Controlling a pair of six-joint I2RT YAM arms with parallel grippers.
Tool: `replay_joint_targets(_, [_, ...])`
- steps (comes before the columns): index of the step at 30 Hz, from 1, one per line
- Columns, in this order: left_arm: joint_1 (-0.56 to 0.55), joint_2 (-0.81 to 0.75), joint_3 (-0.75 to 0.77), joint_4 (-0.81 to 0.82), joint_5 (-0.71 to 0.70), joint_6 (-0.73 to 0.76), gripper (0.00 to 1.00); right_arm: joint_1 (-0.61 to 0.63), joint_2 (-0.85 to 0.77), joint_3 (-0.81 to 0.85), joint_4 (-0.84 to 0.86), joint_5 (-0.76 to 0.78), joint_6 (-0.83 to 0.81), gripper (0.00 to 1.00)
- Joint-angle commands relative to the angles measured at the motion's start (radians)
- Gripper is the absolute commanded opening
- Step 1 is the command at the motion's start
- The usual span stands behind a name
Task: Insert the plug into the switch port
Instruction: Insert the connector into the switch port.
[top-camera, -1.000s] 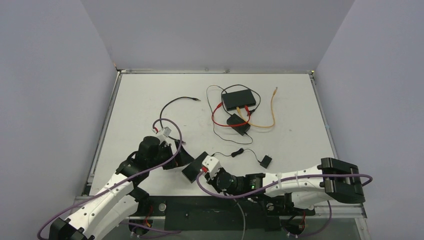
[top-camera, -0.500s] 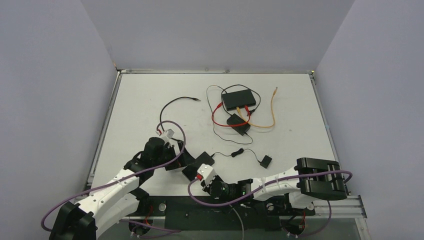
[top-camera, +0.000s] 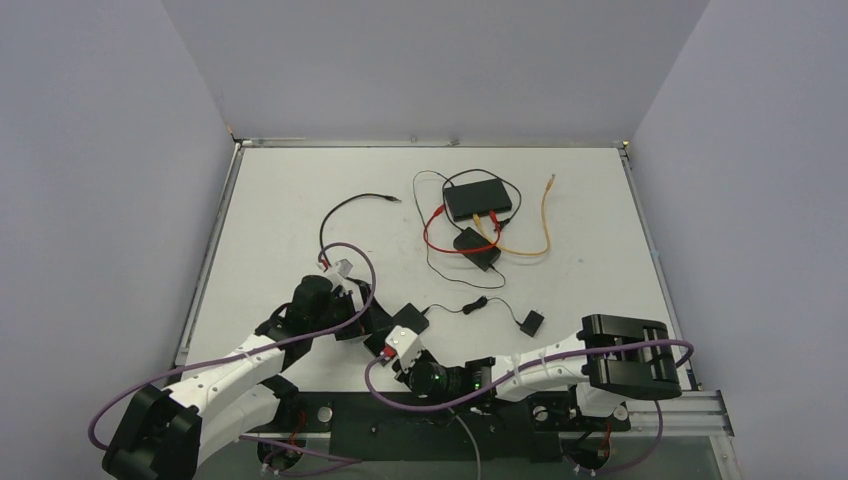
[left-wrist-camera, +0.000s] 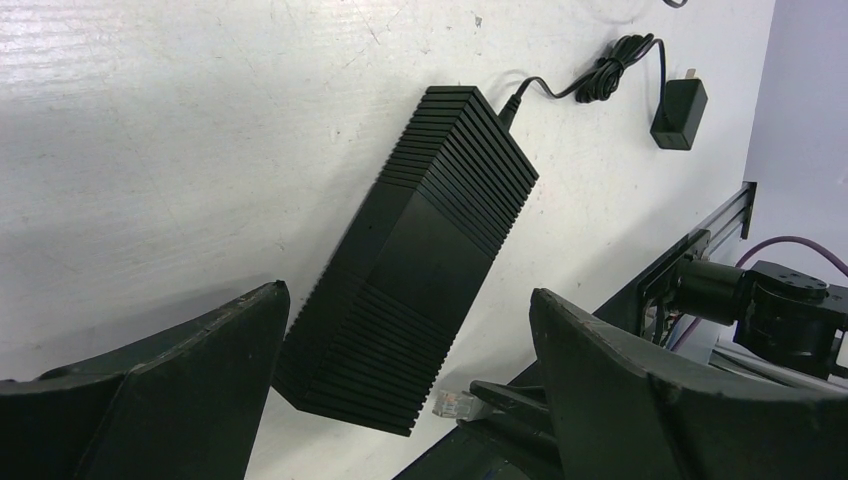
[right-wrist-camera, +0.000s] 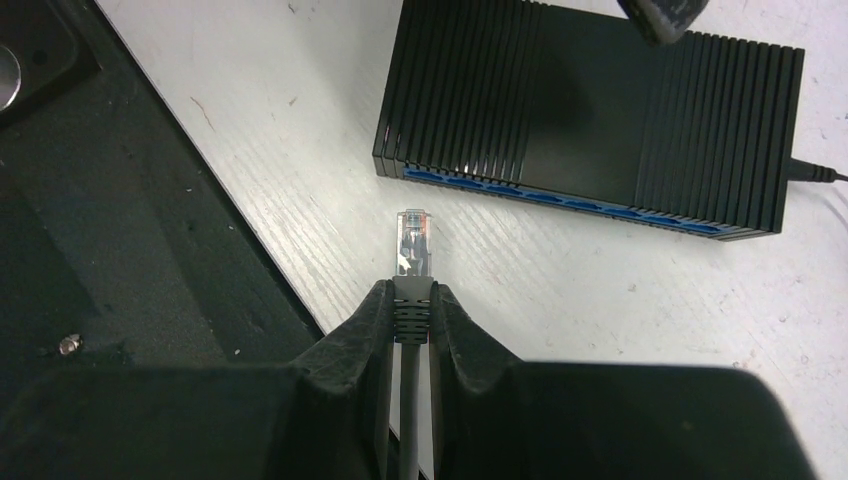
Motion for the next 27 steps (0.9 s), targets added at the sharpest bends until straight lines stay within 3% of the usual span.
replay_joint_targets(1, [0.001,-0.002,-0.008,0.088,0.032,0.013,0.89,0.004,0.030,0.055,0.019,0.025,0.022,0.00])
replay_joint_targets(27, [-0.002,-0.051,-0.047,0.087,0.080,-0.004,0.89,-0.037,0.070,0.092,-0.008,0.035,0.053,0.00])
